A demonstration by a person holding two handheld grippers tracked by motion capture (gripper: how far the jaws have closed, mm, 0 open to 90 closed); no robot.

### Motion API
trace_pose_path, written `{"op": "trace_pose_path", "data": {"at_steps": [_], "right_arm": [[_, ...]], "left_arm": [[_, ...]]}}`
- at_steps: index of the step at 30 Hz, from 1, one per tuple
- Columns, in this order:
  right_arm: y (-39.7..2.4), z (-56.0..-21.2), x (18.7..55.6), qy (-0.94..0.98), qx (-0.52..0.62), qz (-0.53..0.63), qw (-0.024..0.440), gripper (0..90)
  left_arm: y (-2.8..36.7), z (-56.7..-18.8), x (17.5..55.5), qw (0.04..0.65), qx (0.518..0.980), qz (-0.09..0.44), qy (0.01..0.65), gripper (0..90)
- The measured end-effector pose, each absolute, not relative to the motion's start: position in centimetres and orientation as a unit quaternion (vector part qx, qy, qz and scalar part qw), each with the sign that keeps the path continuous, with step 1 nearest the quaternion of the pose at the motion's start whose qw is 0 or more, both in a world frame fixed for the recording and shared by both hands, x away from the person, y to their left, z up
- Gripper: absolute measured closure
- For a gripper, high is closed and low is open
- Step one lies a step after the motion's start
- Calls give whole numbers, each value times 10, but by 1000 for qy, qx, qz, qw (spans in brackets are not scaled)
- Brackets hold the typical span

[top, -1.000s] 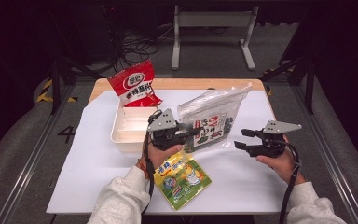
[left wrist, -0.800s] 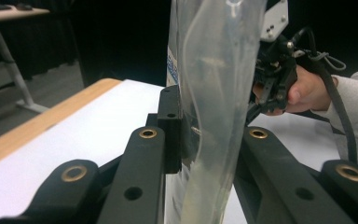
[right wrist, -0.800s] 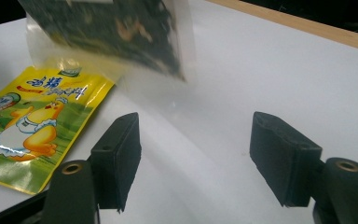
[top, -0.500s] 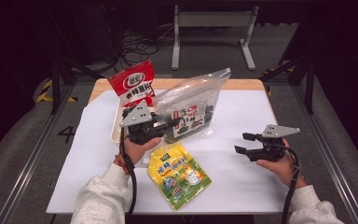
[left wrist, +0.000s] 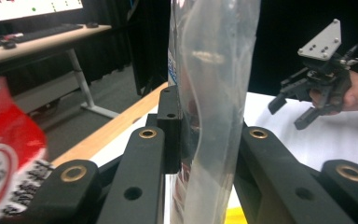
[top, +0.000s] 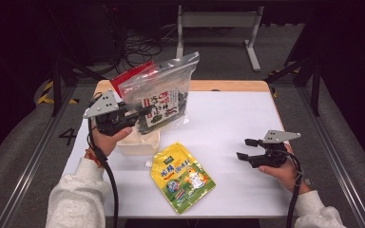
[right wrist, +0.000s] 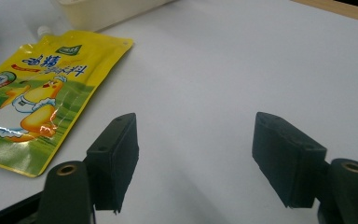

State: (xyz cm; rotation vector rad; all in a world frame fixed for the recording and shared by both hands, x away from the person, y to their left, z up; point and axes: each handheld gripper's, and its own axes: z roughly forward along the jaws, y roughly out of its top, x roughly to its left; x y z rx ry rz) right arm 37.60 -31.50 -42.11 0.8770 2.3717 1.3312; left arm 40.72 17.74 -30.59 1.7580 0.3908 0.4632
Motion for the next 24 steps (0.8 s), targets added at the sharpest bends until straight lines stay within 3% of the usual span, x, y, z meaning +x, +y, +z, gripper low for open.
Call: {"op": "trace_pose_path", "data": {"at_steps": [9, 24], "right_arm": [[-318, -424, 373, 821, 311, 457, 141, 309], [-325, -428, 362, 822, 323, 447, 143, 300]], "left_arm": [[210, -307, 429, 579, 765, 221, 177, 779], [231, -329, 461, 553, 777, 220, 204, 777]]}}
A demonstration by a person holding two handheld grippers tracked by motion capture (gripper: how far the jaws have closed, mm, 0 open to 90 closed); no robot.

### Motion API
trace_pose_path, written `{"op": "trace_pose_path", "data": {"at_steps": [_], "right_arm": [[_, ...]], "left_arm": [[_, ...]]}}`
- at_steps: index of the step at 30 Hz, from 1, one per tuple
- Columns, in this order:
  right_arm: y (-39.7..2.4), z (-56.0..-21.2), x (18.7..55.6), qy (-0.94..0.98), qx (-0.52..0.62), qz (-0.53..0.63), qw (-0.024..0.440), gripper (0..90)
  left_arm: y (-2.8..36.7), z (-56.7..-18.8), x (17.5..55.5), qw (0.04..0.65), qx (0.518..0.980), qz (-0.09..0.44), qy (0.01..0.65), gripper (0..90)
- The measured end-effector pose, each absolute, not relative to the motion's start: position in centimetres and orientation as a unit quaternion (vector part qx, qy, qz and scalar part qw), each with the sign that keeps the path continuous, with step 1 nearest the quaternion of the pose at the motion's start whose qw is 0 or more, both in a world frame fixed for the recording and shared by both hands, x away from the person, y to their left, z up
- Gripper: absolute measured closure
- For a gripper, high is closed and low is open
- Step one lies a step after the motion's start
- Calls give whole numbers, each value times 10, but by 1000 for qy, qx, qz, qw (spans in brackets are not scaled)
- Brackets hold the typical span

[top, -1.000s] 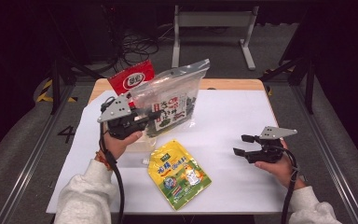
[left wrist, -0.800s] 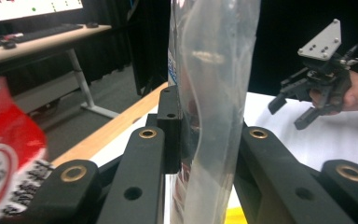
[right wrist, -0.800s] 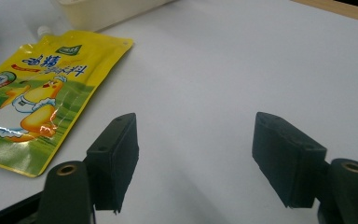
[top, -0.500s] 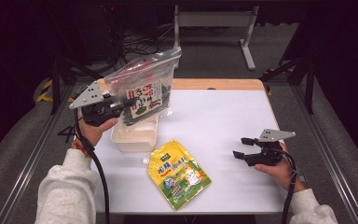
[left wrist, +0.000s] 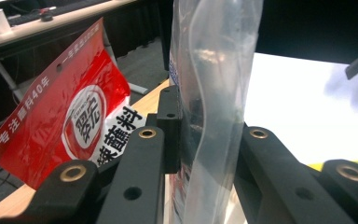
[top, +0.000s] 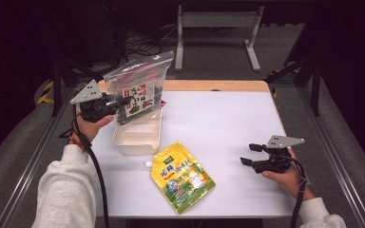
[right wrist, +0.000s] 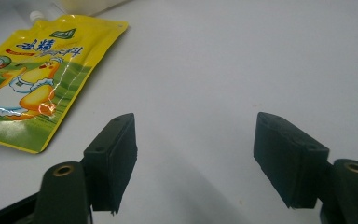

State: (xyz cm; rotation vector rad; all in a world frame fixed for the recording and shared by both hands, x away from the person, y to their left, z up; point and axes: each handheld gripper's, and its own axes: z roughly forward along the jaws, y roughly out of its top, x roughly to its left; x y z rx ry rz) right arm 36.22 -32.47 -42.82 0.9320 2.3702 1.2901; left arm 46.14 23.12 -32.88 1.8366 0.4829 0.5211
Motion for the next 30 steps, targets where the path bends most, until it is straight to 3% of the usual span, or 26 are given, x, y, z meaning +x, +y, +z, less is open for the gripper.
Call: {"op": "trace_pose_path", "data": {"at_steps": [11, 21, 30], "right_arm": [[-327, -429, 358, 822, 326, 445, 142, 296], [-324, -430, 358, 826, 323, 442, 135, 294], [-324, -431, 358, 826, 323, 443, 130, 294]], "left_arm": [[237, -328, 465, 560, 770, 228, 204, 776], [228, -330, 469, 527, 795, 228, 194, 776], [237, -343, 471, 554, 778, 214, 208, 779]]}}
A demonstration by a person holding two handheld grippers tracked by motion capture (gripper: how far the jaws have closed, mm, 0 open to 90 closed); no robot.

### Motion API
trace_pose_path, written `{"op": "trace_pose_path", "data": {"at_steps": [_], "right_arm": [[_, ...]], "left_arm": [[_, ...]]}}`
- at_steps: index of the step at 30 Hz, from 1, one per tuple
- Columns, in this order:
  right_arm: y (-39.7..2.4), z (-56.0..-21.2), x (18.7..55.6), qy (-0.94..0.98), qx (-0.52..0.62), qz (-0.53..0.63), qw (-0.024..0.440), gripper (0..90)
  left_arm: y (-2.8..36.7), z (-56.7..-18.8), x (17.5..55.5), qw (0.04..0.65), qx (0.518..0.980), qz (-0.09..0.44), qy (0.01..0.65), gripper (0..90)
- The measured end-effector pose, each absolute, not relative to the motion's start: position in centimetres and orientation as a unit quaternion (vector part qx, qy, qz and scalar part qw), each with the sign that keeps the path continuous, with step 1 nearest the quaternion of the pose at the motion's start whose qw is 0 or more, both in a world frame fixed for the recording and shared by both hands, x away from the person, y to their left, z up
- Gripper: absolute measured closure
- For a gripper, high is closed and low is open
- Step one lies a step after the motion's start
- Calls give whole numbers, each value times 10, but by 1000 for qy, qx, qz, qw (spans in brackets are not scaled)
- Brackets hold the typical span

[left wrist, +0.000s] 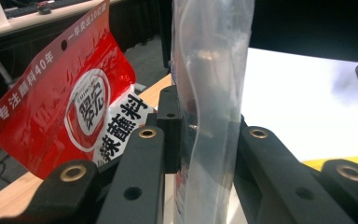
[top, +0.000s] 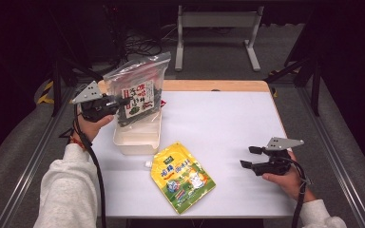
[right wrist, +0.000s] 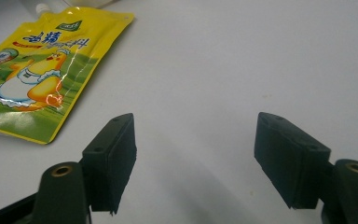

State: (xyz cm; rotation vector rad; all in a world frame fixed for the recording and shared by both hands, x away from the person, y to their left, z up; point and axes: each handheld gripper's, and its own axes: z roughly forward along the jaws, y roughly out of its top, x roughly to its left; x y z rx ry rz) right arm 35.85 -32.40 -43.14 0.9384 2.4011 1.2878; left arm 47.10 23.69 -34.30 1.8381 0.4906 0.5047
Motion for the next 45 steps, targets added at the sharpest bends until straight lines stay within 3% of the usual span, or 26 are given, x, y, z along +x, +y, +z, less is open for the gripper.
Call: {"op": "trace_pose_path", "data": {"at_steps": [5, 33, 42, 45], "right_arm": [[-322, -432, 359, 828, 322, 441, 128, 292], [-314, -431, 359, 835, 307, 438, 128, 286], [-308, -429, 358, 839, 294, 438, 133, 286], [-306, -428, 358, 839, 290, 440, 133, 286]], "left_arm": [[225, -352, 473, 514, 806, 214, 199, 781], [242, -382, 467, 580, 751, 191, 254, 770], [233, -374, 456, 570, 750, 210, 262, 673], [232, -371, 454, 568, 747, 220, 268, 595]]}}
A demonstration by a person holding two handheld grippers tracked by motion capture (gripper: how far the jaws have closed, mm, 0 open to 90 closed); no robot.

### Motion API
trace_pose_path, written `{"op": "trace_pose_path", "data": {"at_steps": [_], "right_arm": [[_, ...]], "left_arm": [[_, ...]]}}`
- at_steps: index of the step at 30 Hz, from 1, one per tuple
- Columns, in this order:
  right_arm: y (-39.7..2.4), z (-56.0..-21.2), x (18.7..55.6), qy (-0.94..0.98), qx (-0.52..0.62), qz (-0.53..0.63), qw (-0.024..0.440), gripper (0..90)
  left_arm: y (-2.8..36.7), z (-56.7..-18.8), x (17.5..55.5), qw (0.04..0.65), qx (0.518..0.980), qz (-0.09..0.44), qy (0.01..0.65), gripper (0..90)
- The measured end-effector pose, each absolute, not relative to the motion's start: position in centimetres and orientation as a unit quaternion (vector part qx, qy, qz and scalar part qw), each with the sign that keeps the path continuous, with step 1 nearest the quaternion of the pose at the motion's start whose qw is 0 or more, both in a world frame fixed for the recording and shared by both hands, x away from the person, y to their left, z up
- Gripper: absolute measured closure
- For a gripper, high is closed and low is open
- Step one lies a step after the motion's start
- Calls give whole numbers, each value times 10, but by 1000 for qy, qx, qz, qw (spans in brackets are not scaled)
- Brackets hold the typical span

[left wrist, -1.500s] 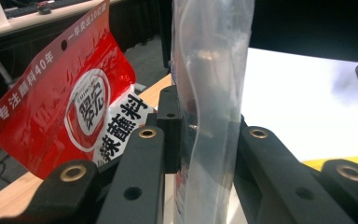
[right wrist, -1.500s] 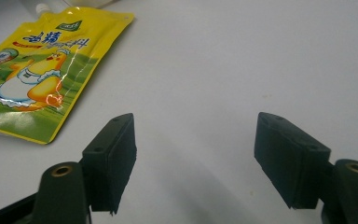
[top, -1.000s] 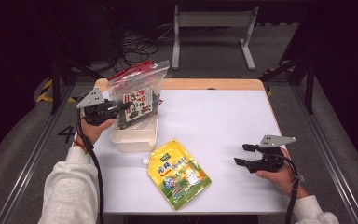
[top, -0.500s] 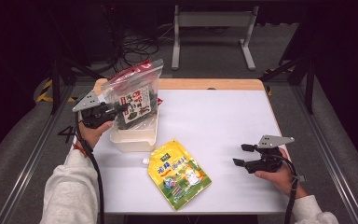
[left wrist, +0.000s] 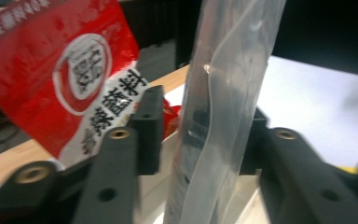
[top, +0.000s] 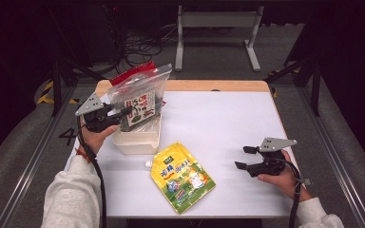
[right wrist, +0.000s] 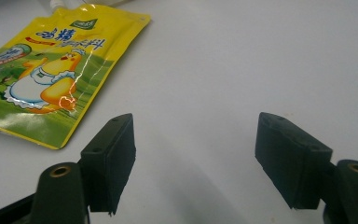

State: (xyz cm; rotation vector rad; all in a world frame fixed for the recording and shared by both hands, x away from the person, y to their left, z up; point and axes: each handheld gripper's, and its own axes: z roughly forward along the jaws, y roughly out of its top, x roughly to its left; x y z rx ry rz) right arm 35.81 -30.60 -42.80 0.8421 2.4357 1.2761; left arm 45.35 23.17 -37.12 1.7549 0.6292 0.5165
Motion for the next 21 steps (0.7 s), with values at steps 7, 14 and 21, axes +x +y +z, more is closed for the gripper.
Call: {"op": "trace_pose_path", "data": {"at_steps": [7, 14, 21], "right_arm": [[-302, -427, 357, 844, 283, 433, 138, 287], [-300, -427, 358, 846, 280, 431, 141, 286], [-298, -428, 358, 846, 281, 431, 141, 286]], "left_arm": [[234, -361, 440, 561, 742, 234, 282, 462], [237, -349, 419, 556, 730, 268, 293, 307], [244, -352, 406, 540, 734, 268, 311, 246]]}}
